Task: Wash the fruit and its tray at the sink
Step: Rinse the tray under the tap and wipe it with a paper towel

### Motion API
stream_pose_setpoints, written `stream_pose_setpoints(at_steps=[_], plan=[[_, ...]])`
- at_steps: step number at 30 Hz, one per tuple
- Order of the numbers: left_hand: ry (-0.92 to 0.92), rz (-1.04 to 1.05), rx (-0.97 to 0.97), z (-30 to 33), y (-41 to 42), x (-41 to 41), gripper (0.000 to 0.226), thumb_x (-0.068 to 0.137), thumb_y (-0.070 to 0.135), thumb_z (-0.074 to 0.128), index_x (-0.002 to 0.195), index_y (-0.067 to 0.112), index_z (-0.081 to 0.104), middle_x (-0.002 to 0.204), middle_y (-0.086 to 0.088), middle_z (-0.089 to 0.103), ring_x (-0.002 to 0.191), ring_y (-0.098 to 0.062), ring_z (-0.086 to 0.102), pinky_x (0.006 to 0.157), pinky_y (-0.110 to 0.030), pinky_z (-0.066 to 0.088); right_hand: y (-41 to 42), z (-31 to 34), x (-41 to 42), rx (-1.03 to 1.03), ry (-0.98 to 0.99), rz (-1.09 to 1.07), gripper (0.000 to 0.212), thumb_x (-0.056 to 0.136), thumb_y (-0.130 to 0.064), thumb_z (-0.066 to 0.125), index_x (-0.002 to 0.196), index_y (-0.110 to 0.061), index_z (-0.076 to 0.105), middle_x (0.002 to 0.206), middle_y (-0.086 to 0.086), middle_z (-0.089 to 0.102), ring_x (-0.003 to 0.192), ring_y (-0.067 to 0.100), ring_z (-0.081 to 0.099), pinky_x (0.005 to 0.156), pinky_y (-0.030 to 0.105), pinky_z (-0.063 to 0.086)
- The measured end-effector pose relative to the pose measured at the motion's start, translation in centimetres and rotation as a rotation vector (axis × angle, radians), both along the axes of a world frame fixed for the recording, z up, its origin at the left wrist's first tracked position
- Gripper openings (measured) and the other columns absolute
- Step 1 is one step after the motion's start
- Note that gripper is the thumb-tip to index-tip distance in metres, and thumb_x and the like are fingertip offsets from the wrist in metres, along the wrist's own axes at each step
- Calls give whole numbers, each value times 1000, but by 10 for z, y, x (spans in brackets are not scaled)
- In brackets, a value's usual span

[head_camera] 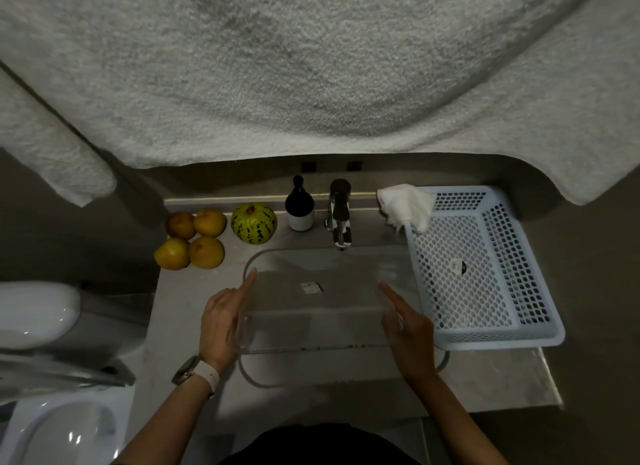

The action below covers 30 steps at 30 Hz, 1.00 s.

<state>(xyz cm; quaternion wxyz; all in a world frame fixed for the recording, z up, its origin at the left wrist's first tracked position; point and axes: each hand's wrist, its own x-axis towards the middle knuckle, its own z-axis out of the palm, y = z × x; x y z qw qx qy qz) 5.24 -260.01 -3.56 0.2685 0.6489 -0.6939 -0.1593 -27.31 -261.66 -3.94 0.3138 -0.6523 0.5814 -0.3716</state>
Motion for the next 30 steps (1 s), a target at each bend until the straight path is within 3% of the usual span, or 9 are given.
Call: stream_pose_setpoints(at_steps=[2, 4, 5, 11, 15, 18, 23, 27, 30], plan=[[1, -5, 12, 0, 0, -2, 64, 87, 32, 44, 146, 9, 39, 79, 0, 62, 66, -13, 49, 71, -27, 38, -1, -2, -1, 17, 21, 9, 43, 97, -48, 39, 139, -44, 43, 123, -8, 66, 95, -6, 61, 85, 15, 50], [0, -9, 10, 1, -1, -3, 64, 87, 33, 43, 145, 8, 40, 84, -2, 67, 69, -18, 56, 76, -29, 42, -1, -2, -3, 19, 62, 3, 44, 97, -46, 39, 140, -41, 43, 129, -6, 62, 100, 15, 66, 88, 30, 53], [-7, -9, 4, 1, -1, -4, 63, 87, 33, 42, 145, 7, 41, 85, -4, 68, 69, -20, 57, 77, -29, 42, -2, -3, -3, 19, 83, -6, 44, 97, -45, 39, 140, -39, 43, 125, -4, 64, 98, 18, 65, 86, 30, 52], [-81, 16, -33, 3, -4, -8, 69, 79, 29, 43, 143, 5, 43, 78, -4, 67, 64, -20, 54, 74, -25, 37, -8, -2, -3, -3, 135, -50, 42, 97, -40, 40, 136, -30, 51, 112, 2, 69, 97, 12, 62, 83, 15, 42], [-101, 11, -23, -3, -1, -7, 71, 78, 31, 43, 145, 7, 41, 89, -7, 71, 78, -27, 64, 89, -37, 45, -9, -4, -7, 2, 166, -46, 41, 97, -36, 43, 137, -29, 51, 121, -1, 66, 106, 14, 61, 90, 30, 49], [-95, 53, -21, -8, 3, -7, 64, 85, 28, 44, 147, 12, 38, 99, -8, 70, 94, -27, 66, 105, -39, 35, -10, -9, -13, -4, 193, -41, 49, 95, -46, 35, 138, -29, 52, 124, -2, 64, 111, 16, 58, 93, 34, 48], [-132, 3, 11, -10, 12, -13, 65, 84, 32, 42, 144, 6, 43, 91, -1, 73, 84, -25, 69, 97, -45, 43, -5, -19, -14, 83, 173, -14, 38, 99, -42, 39, 135, -40, 48, 101, 9, 70, 91, 21, 65, 78, 40, 53], [-118, 11, 41, -15, 17, -13, 65, 87, 36, 39, 145, 6, 41, 105, -2, 72, 96, -25, 68, 102, -47, 39, -5, -22, -14, 82, 167, 6, 38, 99, -48, 35, 136, -44, 47, 116, -1, 68, 102, 10, 64, 88, 30, 51], [-107, 23, 51, -15, 15, -16, 65, 89, 38, 37, 145, 6, 41, 108, -2, 72, 98, -25, 68, 103, -49, 39, -5, -22, -15, 104, 137, 0, 38, 100, -47, 37, 137, -43, 48, 114, 0, 70, 95, 9, 66, 83, 34, 54]])
